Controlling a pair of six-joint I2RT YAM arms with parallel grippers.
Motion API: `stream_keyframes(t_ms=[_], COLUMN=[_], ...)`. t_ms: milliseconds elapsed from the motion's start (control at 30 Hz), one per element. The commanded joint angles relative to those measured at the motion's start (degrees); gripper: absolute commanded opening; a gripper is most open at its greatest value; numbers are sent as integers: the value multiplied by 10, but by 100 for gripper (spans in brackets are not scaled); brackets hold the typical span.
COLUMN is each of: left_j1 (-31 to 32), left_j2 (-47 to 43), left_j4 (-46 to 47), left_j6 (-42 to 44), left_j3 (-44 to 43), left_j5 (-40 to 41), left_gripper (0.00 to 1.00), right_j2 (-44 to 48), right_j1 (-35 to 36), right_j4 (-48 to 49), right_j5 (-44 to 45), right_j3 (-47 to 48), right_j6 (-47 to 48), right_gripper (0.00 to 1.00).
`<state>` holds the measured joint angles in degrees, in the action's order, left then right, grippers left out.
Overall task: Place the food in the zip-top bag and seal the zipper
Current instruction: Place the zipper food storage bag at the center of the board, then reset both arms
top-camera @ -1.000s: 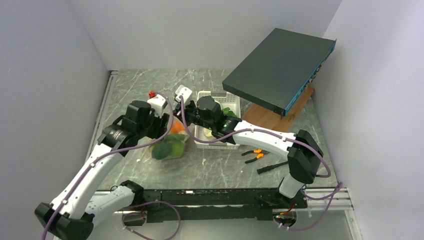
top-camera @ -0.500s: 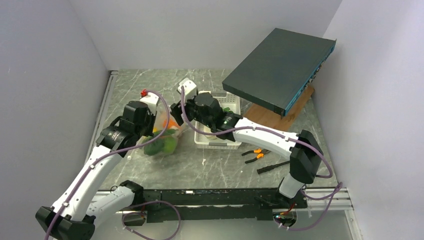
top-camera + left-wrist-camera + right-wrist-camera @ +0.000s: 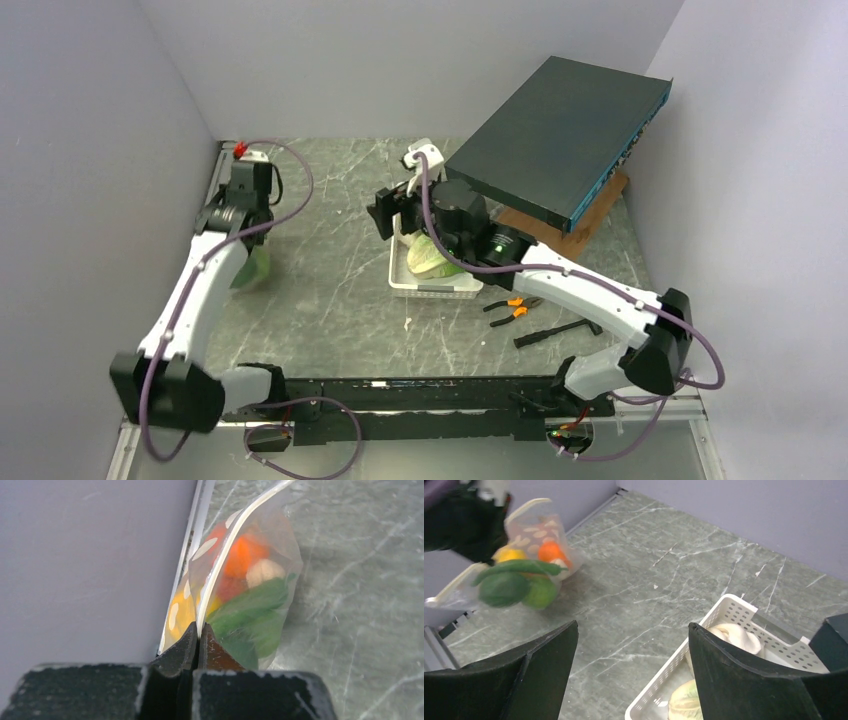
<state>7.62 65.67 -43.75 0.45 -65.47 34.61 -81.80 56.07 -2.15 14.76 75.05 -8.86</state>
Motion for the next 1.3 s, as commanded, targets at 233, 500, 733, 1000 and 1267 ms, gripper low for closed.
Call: stream_keyframes(t_ms=[233, 500, 733, 1000, 1267], left_j1=[38, 58, 51, 42, 42], left_j2=[358, 337, 194, 5, -206], left_j4=[-86, -29, -26, -56, 25], left_j6=[-72, -120, -126, -110, -116], left_j3=[-282, -223, -189, -247, -220], left_j5=[-51, -205, -280, -349, -382], left_gripper=[2, 46, 66, 91, 100], right_j2=[96, 148, 191, 261, 343], right_j1=[0, 0, 0, 0, 0], right_j4=[-5, -27, -68, -132, -160], right_j5=[33, 45, 71, 138, 182], right_j3=[-65, -88, -83, -63, -31], right_j6=[-9, -9, 6, 26, 73], right_gripper=[82, 82, 83, 99, 100])
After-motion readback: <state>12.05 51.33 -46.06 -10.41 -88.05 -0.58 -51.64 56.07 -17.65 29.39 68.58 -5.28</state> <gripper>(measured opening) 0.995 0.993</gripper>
